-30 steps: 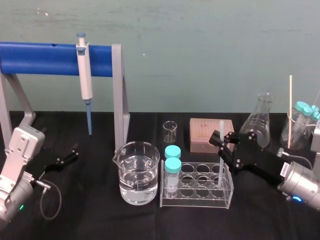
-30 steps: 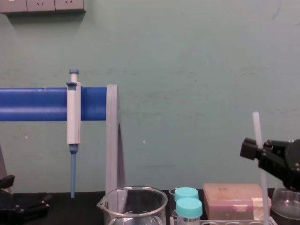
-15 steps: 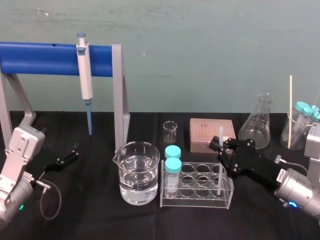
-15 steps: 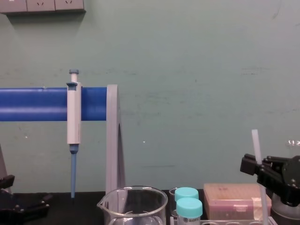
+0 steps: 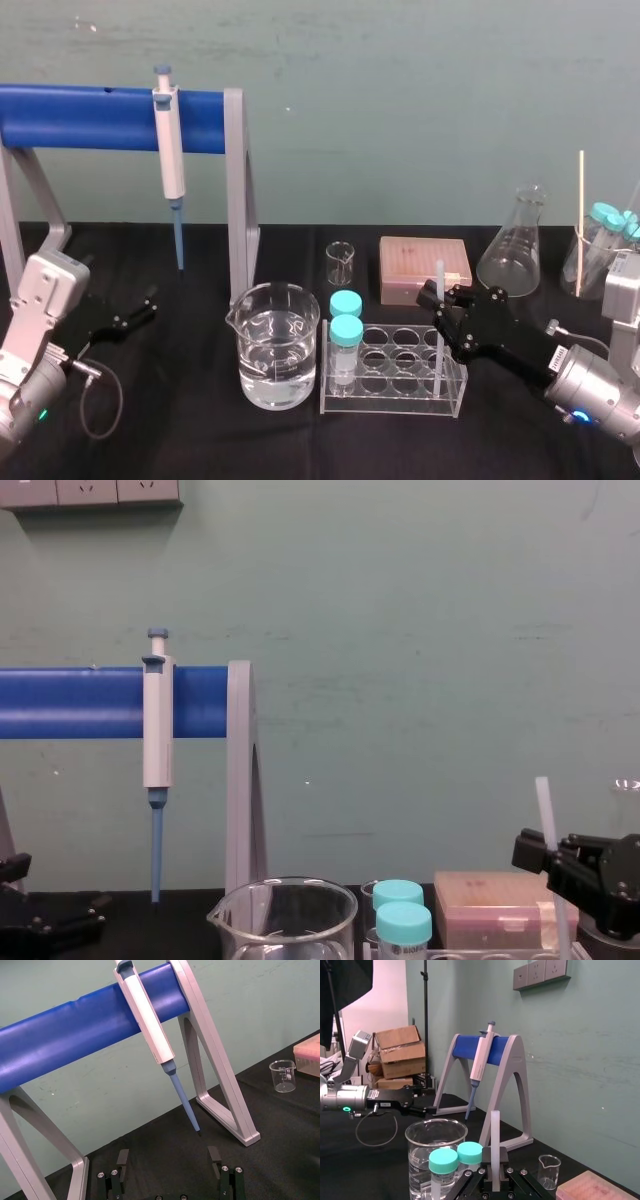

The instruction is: Pick up the stirring rod with one hand, then place it down.

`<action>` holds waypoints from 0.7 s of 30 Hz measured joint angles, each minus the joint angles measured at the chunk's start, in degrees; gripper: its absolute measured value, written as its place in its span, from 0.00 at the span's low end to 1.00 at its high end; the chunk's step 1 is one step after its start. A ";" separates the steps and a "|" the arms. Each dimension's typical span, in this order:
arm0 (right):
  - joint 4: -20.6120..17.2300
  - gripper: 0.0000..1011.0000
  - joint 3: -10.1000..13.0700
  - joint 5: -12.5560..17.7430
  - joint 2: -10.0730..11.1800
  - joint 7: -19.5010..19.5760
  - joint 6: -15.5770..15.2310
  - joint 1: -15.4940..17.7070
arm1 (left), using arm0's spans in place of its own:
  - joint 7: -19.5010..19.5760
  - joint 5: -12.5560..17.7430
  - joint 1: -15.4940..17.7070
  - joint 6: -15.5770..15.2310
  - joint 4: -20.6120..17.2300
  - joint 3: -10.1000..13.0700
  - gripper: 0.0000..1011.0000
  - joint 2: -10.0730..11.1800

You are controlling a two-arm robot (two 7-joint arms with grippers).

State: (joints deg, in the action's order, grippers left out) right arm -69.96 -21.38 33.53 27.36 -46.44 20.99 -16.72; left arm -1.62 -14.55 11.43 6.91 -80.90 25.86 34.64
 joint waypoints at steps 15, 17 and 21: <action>0.24 0.07 0.10 -0.60 -0.07 0.37 -0.07 0.03 | 0.00 0.00 0.00 0.00 0.00 0.00 0.99 0.00; 0.24 0.08 0.10 -0.57 -0.06 0.37 -0.07 0.02 | 0.00 0.00 0.00 0.00 0.00 0.00 0.99 0.00; 0.22 0.18 0.08 -0.52 -0.06 0.36 -0.07 0.01 | 0.00 0.00 0.00 0.00 0.00 0.00 0.99 0.00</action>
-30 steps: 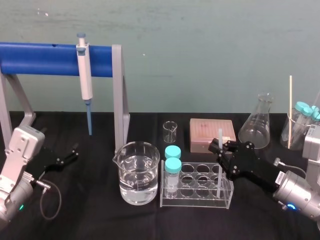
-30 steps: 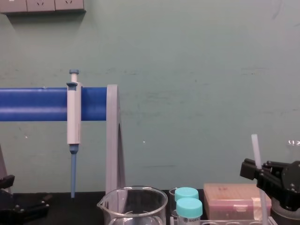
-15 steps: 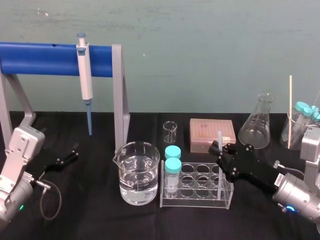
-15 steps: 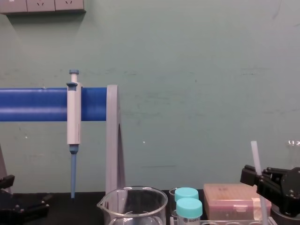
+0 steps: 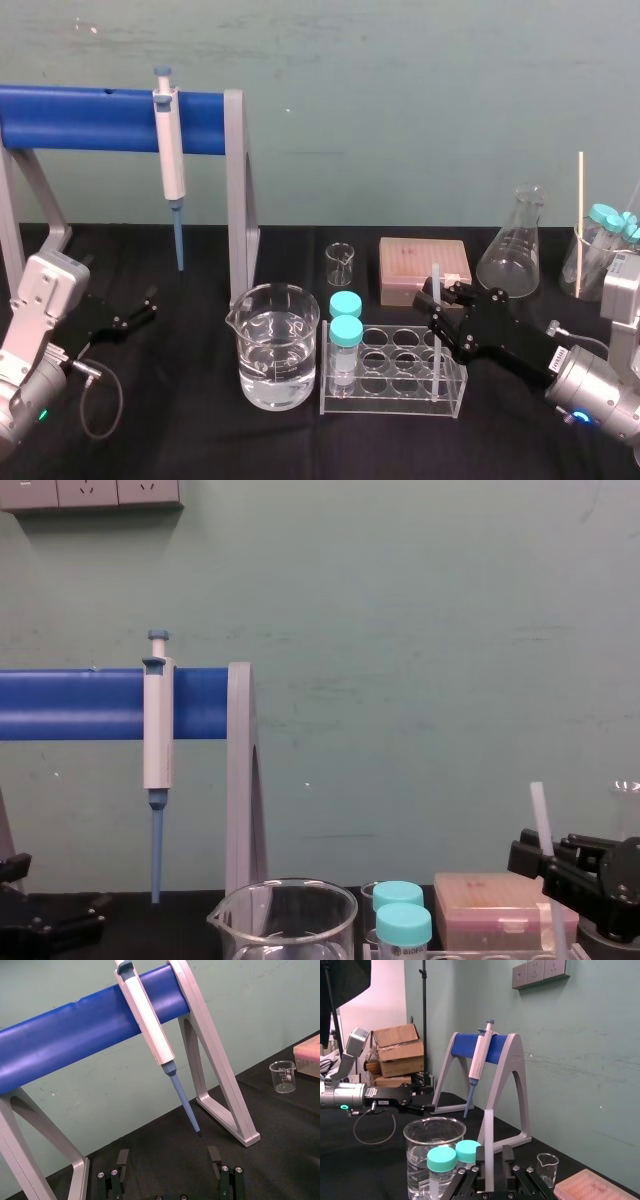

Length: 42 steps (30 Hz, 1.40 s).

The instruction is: Pick up the stirring rod with one hand, then place it down.

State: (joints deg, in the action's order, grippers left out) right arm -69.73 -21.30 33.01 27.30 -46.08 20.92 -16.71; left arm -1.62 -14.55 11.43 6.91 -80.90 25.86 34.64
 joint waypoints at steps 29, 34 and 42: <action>-0.82 0.99 0.46 -0.23 0.01 1.32 -0.57 0.47 | 0.00 0.00 0.00 0.00 0.00 0.00 0.99 0.00; -2.79 0.99 1.53 -2.10 0.21 6.17 -2.78 1.75 | 0.00 0.00 0.00 0.00 0.00 0.00 0.99 0.00; -8.21 0.99 4.39 -3.04 1.20 13.75 -9.03 5.74 | 0.00 0.00 0.00 0.00 0.00 0.00 0.99 0.00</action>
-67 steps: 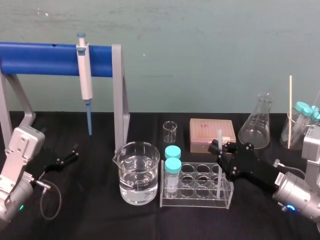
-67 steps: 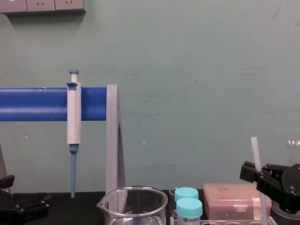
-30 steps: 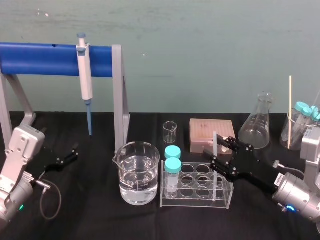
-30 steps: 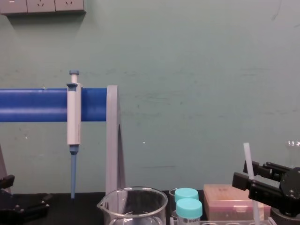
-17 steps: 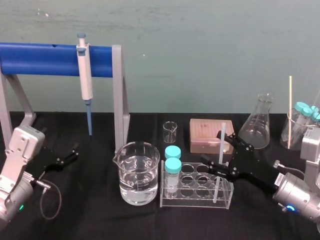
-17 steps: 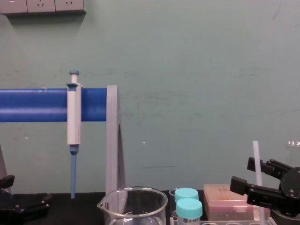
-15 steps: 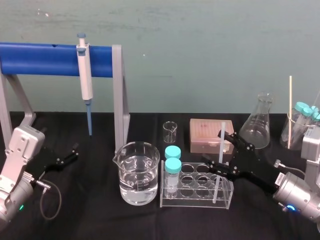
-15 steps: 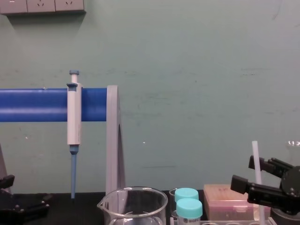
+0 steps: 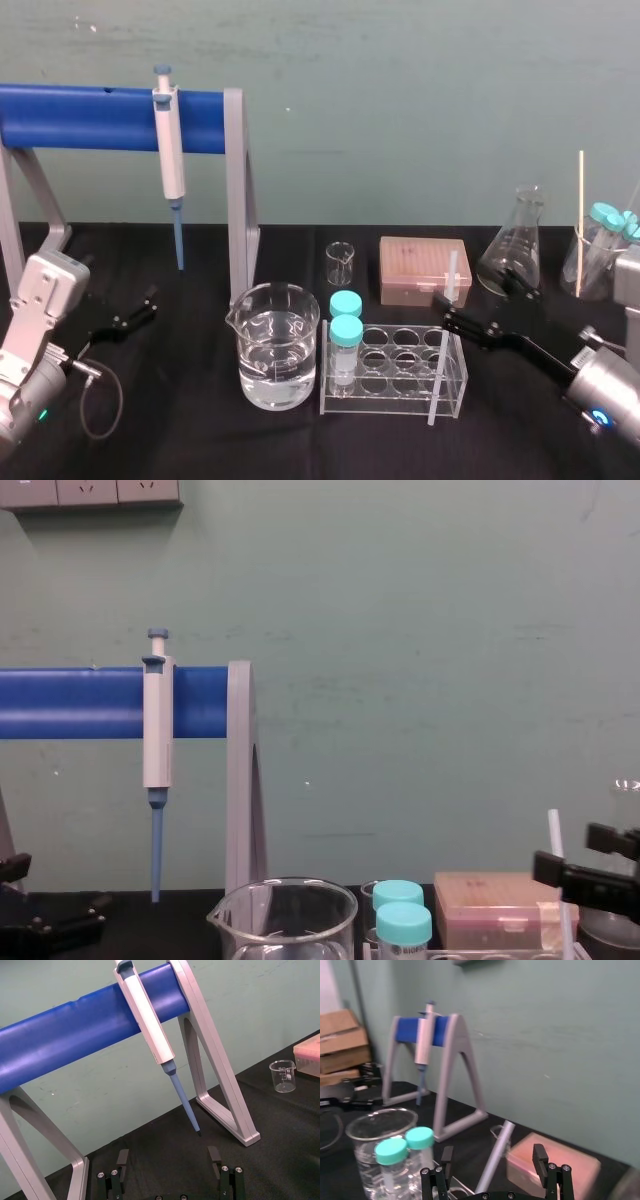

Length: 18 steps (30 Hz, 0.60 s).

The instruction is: Pick up the stirring rod with one hand, then place it down.

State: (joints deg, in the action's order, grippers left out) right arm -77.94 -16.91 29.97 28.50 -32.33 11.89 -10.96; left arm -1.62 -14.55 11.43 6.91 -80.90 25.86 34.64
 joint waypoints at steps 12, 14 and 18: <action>-9.02 0.99 7.03 -0.21 0.61 11.69 -6.57 9.83 | 0.00 0.00 0.00 0.00 0.00 0.00 0.99 0.00; -9.08 0.99 7.67 -0.99 0.06 13.62 -6.63 10.18 | 0.00 0.00 0.00 0.00 0.00 0.00 0.99 0.00; -8.56 0.99 8.36 -3.60 -1.40 17.66 -6.91 10.05 | 0.00 0.00 0.00 0.00 0.00 0.00 0.99 0.00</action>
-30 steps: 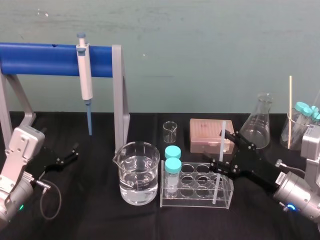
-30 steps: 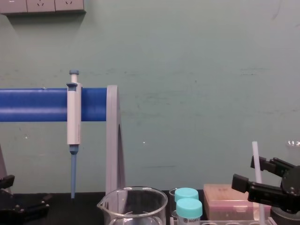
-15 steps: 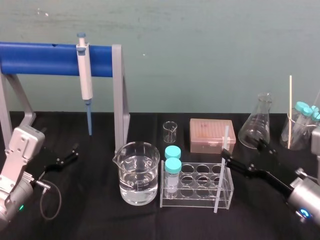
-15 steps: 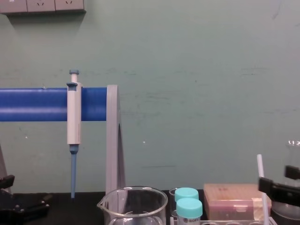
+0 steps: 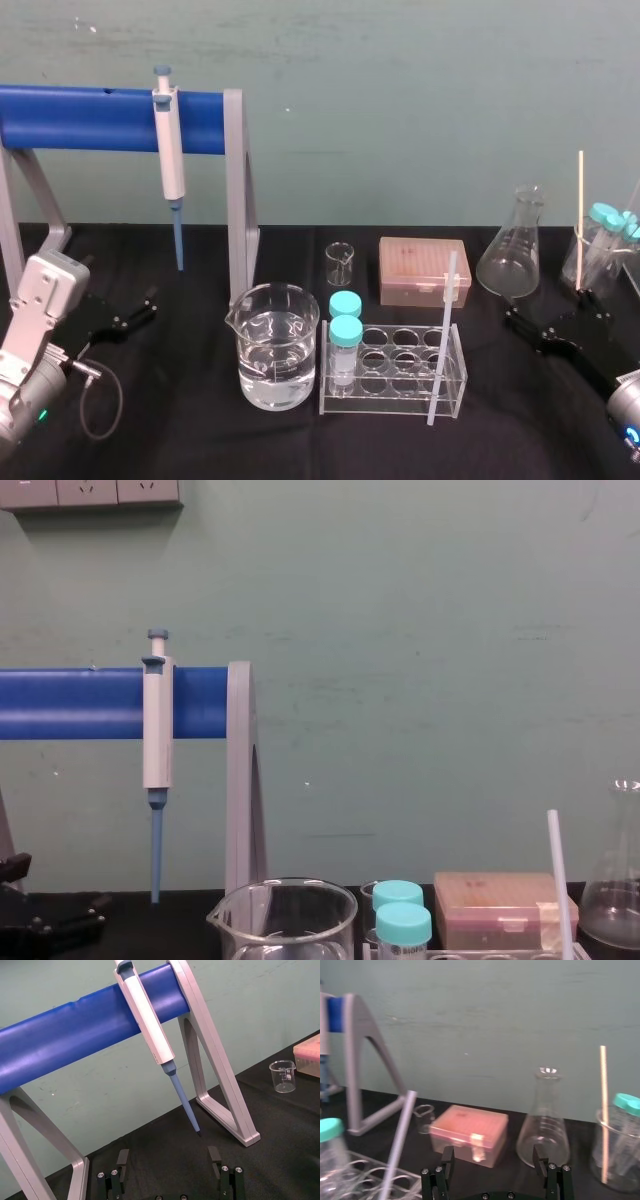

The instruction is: Pick up the stirring rod with one hand, then place it down.

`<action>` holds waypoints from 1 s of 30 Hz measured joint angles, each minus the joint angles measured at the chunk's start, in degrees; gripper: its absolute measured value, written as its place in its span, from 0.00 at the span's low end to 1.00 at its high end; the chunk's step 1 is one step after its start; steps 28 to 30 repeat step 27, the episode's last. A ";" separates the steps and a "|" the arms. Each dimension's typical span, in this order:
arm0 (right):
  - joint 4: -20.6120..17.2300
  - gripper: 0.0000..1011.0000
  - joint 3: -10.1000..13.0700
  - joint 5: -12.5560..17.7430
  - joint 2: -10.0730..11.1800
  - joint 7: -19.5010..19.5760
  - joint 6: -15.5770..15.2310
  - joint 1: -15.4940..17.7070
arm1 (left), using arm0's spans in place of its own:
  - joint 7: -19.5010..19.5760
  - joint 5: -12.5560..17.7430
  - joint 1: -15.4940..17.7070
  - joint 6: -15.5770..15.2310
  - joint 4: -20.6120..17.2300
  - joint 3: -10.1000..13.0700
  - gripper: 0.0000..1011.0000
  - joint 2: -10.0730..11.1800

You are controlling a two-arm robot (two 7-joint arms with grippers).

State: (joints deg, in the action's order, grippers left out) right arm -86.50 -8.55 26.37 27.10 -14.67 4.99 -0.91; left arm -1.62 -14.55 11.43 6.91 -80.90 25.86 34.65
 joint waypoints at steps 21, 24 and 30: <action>2.64 0.99 -0.30 -3.52 -2.35 3.68 -1.74 -2.13 | 0.00 0.00 0.00 0.00 0.00 0.00 0.99 0.00; 2.59 0.99 -0.32 -3.48 -2.31 3.55 -1.67 -2.10 | 0.00 0.00 0.00 0.00 0.00 0.00 0.99 0.00; 2.54 0.99 -0.33 -3.45 -2.27 3.48 -1.61 -2.08 | 0.00 0.00 0.00 0.00 0.00 0.00 0.99 0.00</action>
